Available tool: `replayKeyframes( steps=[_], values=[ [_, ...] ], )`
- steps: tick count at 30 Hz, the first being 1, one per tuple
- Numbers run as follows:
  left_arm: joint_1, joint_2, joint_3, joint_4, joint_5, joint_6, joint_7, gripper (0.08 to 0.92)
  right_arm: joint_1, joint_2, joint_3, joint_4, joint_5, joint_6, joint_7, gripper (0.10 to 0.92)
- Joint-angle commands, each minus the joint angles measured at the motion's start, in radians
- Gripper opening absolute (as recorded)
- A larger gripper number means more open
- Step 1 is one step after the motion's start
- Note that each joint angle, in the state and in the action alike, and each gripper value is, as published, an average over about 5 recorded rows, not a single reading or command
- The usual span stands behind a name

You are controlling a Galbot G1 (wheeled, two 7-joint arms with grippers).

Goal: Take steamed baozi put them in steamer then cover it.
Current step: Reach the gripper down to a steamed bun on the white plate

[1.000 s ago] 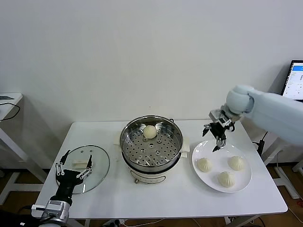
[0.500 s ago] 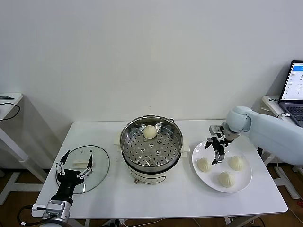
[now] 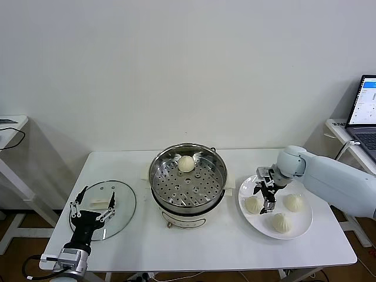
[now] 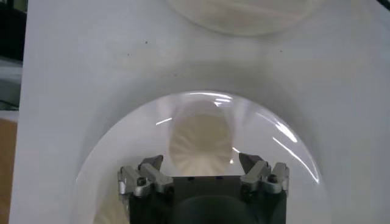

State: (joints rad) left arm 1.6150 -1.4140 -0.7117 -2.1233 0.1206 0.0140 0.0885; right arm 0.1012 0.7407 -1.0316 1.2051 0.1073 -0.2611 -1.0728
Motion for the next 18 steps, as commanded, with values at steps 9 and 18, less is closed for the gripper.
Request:
replayKeyframes(
  steps=[9,18],
  values=[
    [-0.002,0.000,0.001,0.007,0.002,-0.003,0.001,0.823,-0.040,0.016,0.029,-0.008,-0.031,-0.008,0.014,0.797],
    [-0.001,-0.002,0.000,0.003,0.001,-0.004,0.001,0.823,-0.039,0.017,0.037,-0.010,-0.046,-0.003,0.009,0.665]
  ],
)
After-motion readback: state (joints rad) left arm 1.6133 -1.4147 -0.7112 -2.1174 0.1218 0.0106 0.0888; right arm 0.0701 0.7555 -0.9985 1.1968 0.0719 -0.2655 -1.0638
